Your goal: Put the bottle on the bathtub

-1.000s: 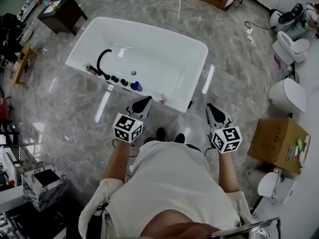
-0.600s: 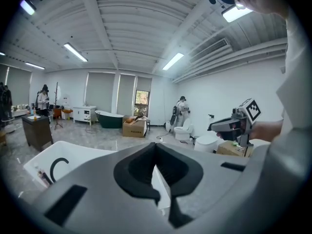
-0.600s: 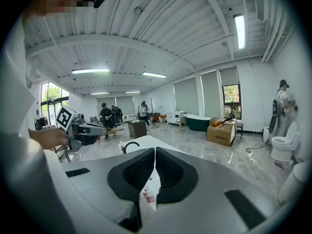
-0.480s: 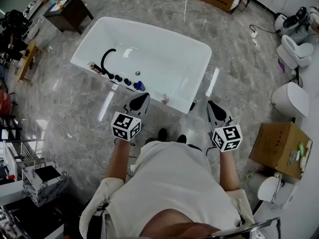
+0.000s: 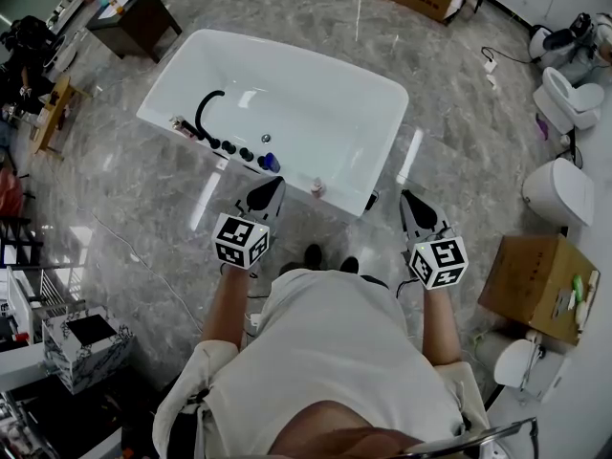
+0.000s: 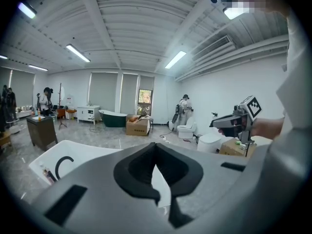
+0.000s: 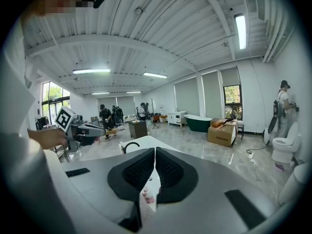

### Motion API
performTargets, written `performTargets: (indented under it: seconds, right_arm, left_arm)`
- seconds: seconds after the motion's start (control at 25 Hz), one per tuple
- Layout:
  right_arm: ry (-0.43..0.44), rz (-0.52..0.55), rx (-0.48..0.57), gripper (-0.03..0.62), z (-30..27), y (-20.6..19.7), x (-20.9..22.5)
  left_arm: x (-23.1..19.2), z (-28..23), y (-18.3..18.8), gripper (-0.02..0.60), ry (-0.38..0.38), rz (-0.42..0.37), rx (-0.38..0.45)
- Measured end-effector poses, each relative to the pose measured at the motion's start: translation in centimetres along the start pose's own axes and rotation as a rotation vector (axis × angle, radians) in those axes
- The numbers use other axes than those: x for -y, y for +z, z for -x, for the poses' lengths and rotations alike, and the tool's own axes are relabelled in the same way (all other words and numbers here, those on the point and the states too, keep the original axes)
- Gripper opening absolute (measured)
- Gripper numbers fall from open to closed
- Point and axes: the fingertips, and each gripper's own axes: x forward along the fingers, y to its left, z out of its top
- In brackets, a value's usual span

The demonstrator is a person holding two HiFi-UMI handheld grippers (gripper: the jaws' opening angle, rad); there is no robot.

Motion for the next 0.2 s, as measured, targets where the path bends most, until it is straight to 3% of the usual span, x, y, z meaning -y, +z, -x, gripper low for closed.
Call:
performTargets:
  seconds: [0.2]
  right_arm:
    - [-0.001, 0.016, 0.006, 0.034, -0.08, 0.33, 0.06]
  left_arm:
    - [0.03, -0.27, 0.02, 0.008, 0.002, -0.005, -0.001]
